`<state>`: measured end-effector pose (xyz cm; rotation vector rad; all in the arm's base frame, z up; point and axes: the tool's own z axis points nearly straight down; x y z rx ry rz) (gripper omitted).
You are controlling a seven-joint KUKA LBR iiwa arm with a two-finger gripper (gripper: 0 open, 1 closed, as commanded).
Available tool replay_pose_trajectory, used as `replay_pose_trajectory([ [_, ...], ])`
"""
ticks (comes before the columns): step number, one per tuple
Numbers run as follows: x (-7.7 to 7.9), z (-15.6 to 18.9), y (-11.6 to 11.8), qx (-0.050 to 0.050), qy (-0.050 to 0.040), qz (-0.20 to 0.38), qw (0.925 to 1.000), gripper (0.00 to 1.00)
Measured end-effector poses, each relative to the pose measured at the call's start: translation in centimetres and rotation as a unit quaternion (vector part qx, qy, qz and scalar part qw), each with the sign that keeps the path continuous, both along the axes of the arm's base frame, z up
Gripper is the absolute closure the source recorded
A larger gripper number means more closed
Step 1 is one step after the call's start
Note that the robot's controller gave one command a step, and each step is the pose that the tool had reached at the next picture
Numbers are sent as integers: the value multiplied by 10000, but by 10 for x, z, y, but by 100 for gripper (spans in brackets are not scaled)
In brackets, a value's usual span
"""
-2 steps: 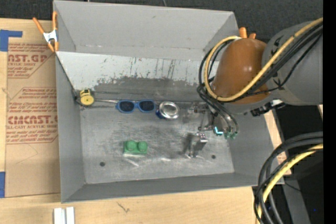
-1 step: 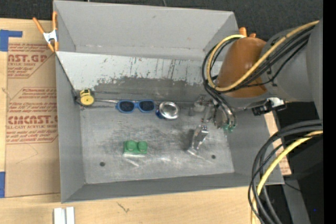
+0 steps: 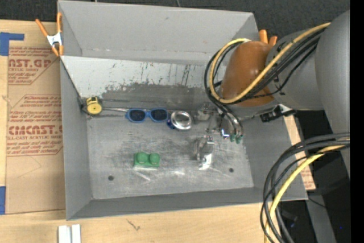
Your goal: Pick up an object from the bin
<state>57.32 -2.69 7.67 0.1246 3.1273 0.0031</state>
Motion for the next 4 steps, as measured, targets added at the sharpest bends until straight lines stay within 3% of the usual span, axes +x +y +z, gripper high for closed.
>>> replay_pose_trajectory([
  [1,19,3,79,14,32,125,9999,0],
  [2,13,0,139,16,-2,-911,9958,0],
  [3,15,1,139,20,-25,-910,9958,100],
  [4,1,181,135,-2,7,276,9996,100],
])
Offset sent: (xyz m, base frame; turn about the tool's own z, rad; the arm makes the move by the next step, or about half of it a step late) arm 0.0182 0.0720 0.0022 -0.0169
